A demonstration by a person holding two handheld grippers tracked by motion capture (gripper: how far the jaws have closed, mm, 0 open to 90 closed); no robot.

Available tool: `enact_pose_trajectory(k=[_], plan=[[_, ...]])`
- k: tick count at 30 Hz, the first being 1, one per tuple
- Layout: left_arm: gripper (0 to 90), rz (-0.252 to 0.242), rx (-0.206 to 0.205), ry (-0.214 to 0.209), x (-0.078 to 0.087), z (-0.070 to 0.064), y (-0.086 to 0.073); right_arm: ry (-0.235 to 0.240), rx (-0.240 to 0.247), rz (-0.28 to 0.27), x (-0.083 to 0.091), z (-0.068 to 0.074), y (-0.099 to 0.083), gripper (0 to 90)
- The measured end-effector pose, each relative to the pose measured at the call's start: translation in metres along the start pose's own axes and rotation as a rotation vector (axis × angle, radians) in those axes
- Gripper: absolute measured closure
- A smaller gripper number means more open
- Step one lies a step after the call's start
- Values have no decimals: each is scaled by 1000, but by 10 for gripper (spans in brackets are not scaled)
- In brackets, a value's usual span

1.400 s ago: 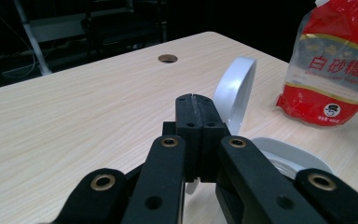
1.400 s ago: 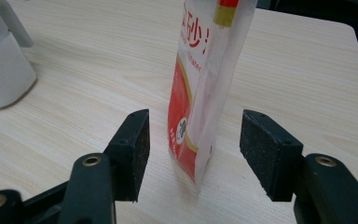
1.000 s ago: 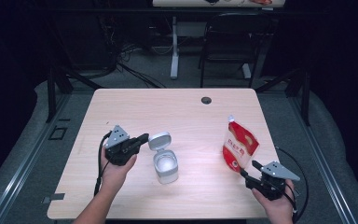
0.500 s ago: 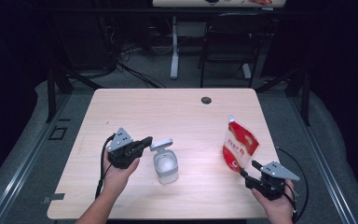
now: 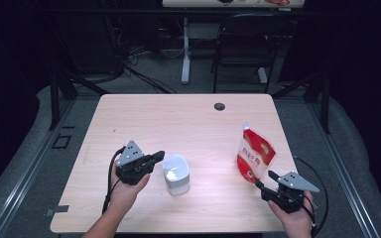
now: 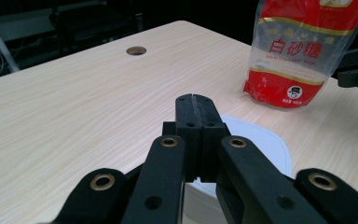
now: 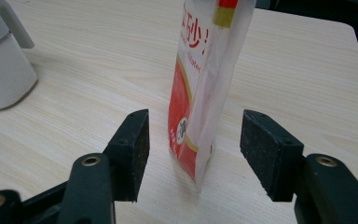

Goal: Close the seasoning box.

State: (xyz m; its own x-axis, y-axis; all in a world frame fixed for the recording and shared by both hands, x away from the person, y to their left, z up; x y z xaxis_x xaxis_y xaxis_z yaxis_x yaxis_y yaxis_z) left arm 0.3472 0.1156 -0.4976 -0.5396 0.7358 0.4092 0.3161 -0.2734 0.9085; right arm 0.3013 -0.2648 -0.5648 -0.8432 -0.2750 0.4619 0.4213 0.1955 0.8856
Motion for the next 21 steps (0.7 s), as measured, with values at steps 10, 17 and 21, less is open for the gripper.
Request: enact_pose_trajectory(k=[10,17,21], plan=[[710,3,70,59,21,22,-7,-2,4,-8,2,1,2,425],[608,15,87,104,32,37,-19,0,4,0,1,1,1,425],[564,36,92,135,37,44,-31,-1,1,-3,1,1,1,425]])
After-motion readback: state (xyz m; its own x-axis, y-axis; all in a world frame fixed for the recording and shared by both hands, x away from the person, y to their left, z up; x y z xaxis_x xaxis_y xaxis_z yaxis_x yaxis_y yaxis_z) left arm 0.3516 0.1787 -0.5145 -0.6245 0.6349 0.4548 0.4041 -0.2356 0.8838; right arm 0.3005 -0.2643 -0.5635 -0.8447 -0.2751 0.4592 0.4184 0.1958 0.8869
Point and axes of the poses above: each handheld gripper's, and its own axes: x roughly backward along the jaws, y roughly out of its top, z roughly to its left, the point moved 6 cm from there along -x, roughly forward along the jaws, and after that the axes turned 5 degrees about -y, right-handed, at the moved point
